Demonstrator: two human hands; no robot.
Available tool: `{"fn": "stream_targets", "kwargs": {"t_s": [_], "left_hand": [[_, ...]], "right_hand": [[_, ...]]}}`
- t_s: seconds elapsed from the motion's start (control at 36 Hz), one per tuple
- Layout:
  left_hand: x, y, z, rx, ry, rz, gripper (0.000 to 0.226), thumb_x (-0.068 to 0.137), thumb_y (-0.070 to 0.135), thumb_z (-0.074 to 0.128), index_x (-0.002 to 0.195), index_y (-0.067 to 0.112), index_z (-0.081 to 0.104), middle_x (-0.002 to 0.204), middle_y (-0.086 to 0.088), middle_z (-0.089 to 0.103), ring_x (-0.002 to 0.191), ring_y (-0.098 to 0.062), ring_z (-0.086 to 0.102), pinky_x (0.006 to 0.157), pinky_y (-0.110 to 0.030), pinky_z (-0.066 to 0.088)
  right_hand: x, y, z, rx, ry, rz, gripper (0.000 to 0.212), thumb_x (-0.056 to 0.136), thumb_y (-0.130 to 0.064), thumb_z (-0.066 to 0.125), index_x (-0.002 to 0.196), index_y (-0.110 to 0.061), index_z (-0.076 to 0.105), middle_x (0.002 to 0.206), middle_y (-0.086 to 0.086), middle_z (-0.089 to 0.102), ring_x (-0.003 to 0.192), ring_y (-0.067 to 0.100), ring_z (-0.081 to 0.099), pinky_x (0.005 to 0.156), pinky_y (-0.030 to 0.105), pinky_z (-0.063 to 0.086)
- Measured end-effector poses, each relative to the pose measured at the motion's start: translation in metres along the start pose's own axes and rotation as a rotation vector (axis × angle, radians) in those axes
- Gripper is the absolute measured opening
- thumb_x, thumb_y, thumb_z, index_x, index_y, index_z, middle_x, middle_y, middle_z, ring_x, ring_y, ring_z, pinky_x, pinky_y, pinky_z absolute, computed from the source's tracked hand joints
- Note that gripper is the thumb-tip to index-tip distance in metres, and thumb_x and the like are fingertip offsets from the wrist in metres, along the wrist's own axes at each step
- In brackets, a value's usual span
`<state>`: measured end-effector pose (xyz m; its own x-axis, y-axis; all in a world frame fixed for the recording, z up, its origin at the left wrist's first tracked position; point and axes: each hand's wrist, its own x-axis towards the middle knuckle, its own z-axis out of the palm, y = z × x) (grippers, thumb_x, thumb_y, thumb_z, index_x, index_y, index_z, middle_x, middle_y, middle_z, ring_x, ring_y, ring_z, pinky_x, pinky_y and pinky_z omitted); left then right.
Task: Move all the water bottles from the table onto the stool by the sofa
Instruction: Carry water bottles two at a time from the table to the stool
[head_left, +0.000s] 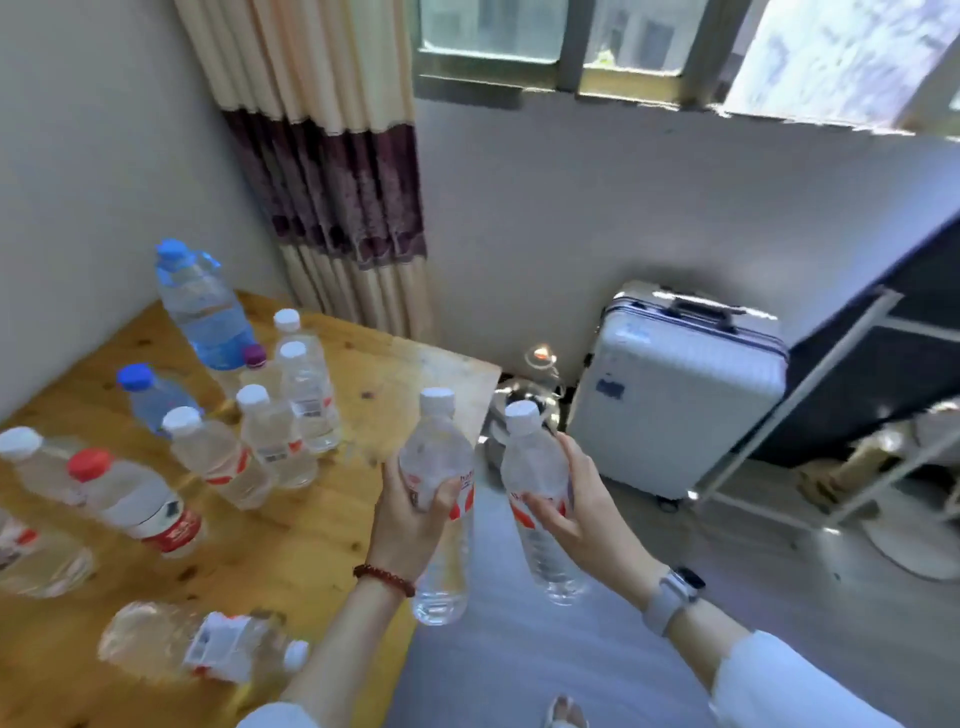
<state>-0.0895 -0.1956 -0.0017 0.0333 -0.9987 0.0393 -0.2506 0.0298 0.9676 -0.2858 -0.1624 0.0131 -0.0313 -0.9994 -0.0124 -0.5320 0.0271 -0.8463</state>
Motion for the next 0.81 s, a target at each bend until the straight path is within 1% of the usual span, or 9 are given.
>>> {"fn": "stream_targets", "kwargs": {"t_s": [0.08, 0.19, 0.28, 0.39, 0.5, 0.58, 0.67, 0.69, 0.81], "left_hand": [[-0.004, 0.023, 0.066, -0.021, -0.172, 0.025, 0.064, 0.059, 0.062, 0.051, 0.112, 0.030, 0.037, 0.100, 0.019, 0.055, 0.089, 0.000, 0.057, 0.063, -0.008, 0.041], [-0.019, 0.051, 0.166, 0.000, -0.385, 0.109, 0.067, 0.061, 0.059, 0.052, 0.117, 0.025, 0.038, 0.102, 0.010, 0.056, 0.091, -0.004, 0.057, 0.072, -0.016, 0.044], [-0.041, 0.075, 0.250, 0.004, -0.555, 0.123, 0.071, 0.058, 0.064, 0.050, 0.118, 0.026, 0.037, 0.100, 0.015, 0.054, 0.090, 0.004, 0.054, 0.072, -0.016, 0.041], [-0.088, 0.109, 0.370, 0.030, -0.746, 0.112, 0.070, 0.065, 0.059, 0.054, 0.122, 0.022, 0.034, 0.102, 0.006, 0.056, 0.088, -0.002, 0.056, 0.069, -0.018, 0.041], [-0.152, 0.147, 0.493, -0.013, -0.943, 0.123, 0.057, 0.070, 0.051, 0.056, 0.117, 0.028, 0.035, 0.105, 0.005, 0.059, 0.094, -0.010, 0.060, 0.081, -0.031, 0.049], [-0.203, 0.176, 0.576, -0.063, -1.080, 0.152, 0.054, 0.074, 0.054, 0.057, 0.117, 0.029, 0.035, 0.106, 0.017, 0.054, 0.094, 0.006, 0.056, 0.077, -0.019, 0.046], [-0.251, 0.200, 0.647, -0.057, -1.198, 0.174, 0.048, 0.076, 0.053, 0.056, 0.113, 0.028, 0.038, 0.101, 0.018, 0.052, 0.083, 0.016, 0.056, 0.067, -0.008, 0.045], [-0.266, 0.206, 0.670, -0.054, -1.233, 0.173, 0.040, 0.077, 0.049, 0.055, 0.109, 0.030, 0.040, 0.099, 0.017, 0.054, 0.080, 0.015, 0.058, 0.066, -0.007, 0.045], [-0.318, 0.224, 0.760, 0.006, -1.346, 0.137, 0.029, 0.085, 0.033, 0.057, 0.109, 0.028, 0.041, 0.095, 0.005, 0.062, 0.079, -0.008, 0.066, 0.074, -0.032, 0.055]], "right_hand": [[-0.027, 0.028, -0.054, 0.054, 0.150, 0.127, 0.079, 0.081, -0.057, 0.051, 0.143, -0.025, 0.013, 0.122, 0.002, 0.042, 0.095, 0.011, 0.044, 0.091, 0.027, 0.038], [-0.070, 0.078, -0.131, 0.132, 0.415, 0.255, 0.081, 0.071, -0.067, 0.043, 0.137, -0.023, 0.024, 0.087, 0.014, 0.061, 0.069, 0.018, 0.055, 0.074, 0.032, 0.046], [-0.110, 0.121, -0.187, 0.160, 0.558, 0.322, 0.070, 0.065, -0.071, 0.038, 0.127, -0.040, 0.021, 0.058, -0.003, 0.047, 0.049, 0.002, 0.045, 0.055, 0.014, 0.039], [-0.169, 0.179, -0.263, 0.215, 0.720, 0.394, 0.072, 0.067, -0.071, 0.036, 0.130, -0.041, 0.017, 0.066, -0.018, 0.045, 0.055, -0.016, 0.049, 0.057, 0.006, 0.039], [-0.234, 0.234, -0.351, 0.211, 0.834, 0.500, 0.085, 0.073, -0.067, 0.040, 0.142, -0.025, 0.014, 0.066, -0.004, 0.060, 0.055, -0.011, 0.055, 0.054, 0.008, 0.040], [-0.284, 0.268, -0.415, 0.211, 0.940, 0.533, 0.077, 0.080, -0.055, 0.042, 0.143, -0.019, 0.017, 0.062, -0.001, 0.045, 0.047, 0.001, 0.044, 0.048, 0.008, 0.037], [-0.331, 0.293, -0.469, 0.241, 1.060, 0.533, 0.057, 0.088, -0.044, 0.045, 0.137, -0.020, 0.028, 0.064, 0.011, 0.049, 0.051, 0.015, 0.044, 0.048, 0.018, 0.038], [-0.345, 0.302, -0.485, 0.257, 1.107, 0.528, 0.054, 0.086, -0.045, 0.045, 0.133, -0.022, 0.032, 0.063, 0.005, 0.050, 0.050, 0.015, 0.045, 0.049, 0.017, 0.039], [-0.399, 0.344, -0.542, 0.277, 1.237, 0.578, 0.046, 0.084, -0.049, 0.045, 0.126, -0.034, 0.032, 0.065, -0.020, 0.063, 0.060, 0.001, 0.060, 0.052, 0.004, 0.041]]}}
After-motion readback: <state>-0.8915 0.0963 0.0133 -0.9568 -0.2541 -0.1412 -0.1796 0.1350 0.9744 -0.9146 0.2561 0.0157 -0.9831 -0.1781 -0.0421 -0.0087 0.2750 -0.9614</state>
